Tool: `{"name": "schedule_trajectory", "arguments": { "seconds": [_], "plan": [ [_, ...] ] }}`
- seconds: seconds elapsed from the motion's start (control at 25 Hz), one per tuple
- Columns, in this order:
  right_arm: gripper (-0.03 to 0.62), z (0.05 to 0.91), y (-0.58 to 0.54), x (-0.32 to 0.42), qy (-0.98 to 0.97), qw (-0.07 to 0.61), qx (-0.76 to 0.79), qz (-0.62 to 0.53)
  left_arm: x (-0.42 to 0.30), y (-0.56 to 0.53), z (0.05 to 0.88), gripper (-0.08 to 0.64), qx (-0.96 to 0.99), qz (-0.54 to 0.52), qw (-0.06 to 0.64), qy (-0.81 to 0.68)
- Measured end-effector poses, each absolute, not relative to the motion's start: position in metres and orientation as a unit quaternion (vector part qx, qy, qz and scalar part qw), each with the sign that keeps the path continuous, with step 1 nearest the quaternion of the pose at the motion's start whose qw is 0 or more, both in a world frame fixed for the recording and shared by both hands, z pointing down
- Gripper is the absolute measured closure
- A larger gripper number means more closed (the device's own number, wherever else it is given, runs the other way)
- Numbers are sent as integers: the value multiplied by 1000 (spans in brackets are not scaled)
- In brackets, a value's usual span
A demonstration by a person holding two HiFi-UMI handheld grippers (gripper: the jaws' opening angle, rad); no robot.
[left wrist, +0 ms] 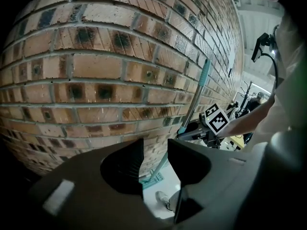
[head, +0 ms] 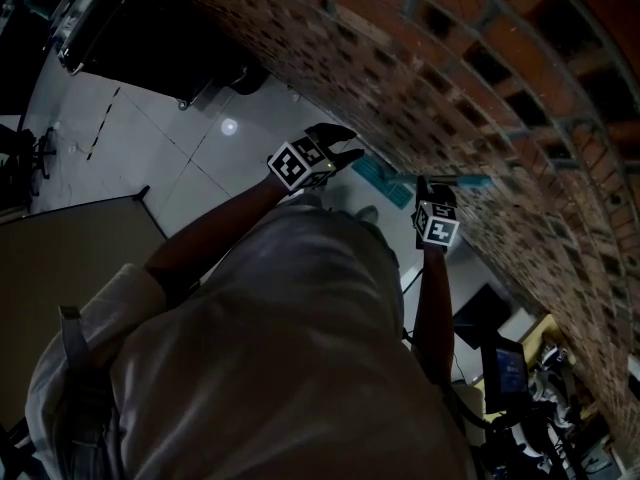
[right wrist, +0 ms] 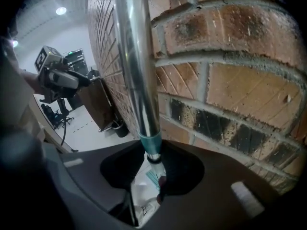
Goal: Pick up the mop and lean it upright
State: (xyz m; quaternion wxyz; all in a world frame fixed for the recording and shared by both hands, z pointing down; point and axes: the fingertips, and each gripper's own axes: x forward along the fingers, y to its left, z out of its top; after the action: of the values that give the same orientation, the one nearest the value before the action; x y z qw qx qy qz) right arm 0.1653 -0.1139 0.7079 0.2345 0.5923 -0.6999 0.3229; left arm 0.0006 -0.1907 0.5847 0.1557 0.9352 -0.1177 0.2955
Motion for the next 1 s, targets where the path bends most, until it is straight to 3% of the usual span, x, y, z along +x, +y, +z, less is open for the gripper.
{"name": "schedule_trajectory", "arguments": {
  "seconds": [1.0],
  "plan": [
    [479,795,-106,182,-685,268,571,364,14,-164,600,385,918,339,160,-126]
  ]
}}
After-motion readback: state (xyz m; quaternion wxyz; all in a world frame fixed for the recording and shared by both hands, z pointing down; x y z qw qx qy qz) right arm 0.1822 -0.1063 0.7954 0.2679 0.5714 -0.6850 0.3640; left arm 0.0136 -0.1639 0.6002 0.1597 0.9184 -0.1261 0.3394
